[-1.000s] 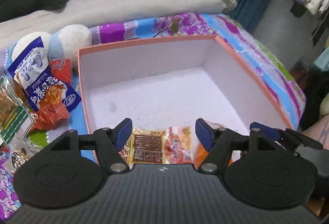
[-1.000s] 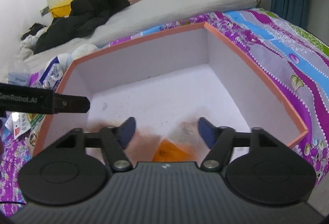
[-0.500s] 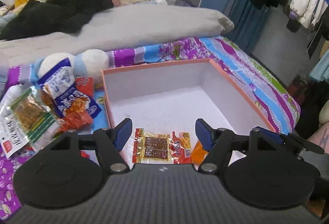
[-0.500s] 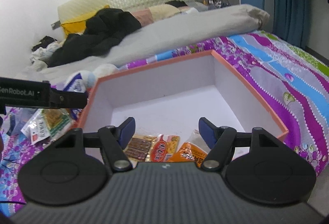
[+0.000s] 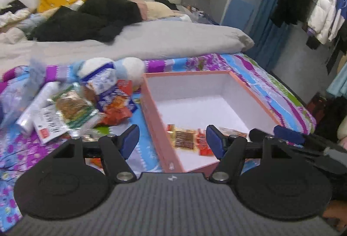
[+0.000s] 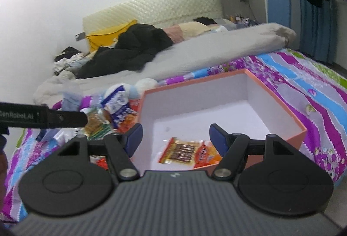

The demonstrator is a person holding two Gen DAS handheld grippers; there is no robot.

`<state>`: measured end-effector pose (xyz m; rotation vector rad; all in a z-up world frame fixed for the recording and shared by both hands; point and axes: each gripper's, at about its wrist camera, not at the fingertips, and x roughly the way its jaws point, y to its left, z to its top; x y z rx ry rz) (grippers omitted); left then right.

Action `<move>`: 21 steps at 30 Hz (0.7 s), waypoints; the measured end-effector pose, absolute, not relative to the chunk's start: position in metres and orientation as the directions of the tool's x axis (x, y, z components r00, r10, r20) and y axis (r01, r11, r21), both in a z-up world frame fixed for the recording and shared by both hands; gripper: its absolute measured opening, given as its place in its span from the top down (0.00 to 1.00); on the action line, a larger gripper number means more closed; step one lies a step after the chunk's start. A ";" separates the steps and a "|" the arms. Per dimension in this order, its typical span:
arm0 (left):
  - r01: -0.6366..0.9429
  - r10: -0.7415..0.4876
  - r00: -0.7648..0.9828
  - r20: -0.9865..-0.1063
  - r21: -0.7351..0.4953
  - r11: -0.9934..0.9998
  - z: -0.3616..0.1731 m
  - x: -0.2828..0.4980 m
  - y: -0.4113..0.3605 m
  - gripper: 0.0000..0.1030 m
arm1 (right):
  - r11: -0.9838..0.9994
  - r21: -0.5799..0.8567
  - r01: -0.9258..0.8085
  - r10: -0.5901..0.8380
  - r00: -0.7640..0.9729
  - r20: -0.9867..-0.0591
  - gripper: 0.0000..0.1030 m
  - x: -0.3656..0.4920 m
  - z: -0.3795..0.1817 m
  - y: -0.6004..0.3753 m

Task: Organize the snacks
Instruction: 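Withdraw both open tools from the box back toward the snack pile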

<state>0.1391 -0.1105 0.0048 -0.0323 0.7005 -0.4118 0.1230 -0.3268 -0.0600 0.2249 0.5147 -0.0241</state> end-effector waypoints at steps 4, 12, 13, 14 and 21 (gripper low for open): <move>0.333 -0.365 0.705 -0.608 -0.170 0.927 0.014 0.117 -0.087 0.29 | 0.976 0.214 0.038 0.069 0.880 -0.470 0.32 0.113 -0.053 -0.308; 0.268 -0.329 0.725 -0.605 -0.193 0.944 0.015 0.066 -0.040 0.29 | 0.974 0.227 -0.026 0.137 0.862 -0.488 0.32 0.078 -0.068 -0.281; 0.257 -0.322 0.729 -0.604 -0.194 0.947 0.013 0.060 -0.033 0.29 | 0.973 0.230 -0.034 0.145 0.862 -0.486 0.32 0.074 -0.069 -0.278; 0.243 -0.311 0.734 -0.604 -0.194 0.950 0.011 0.055 -0.027 0.29 | 0.973 0.229 -0.041 0.151 0.862 -0.485 0.32 0.070 -0.068 -0.275; 0.174 -0.261 0.732 -0.630 -0.199 0.965 -0.013 0.010 0.009 0.29 | 0.970 0.218 -0.104 0.195 0.869 -0.454 0.32 0.047 -0.067 -0.257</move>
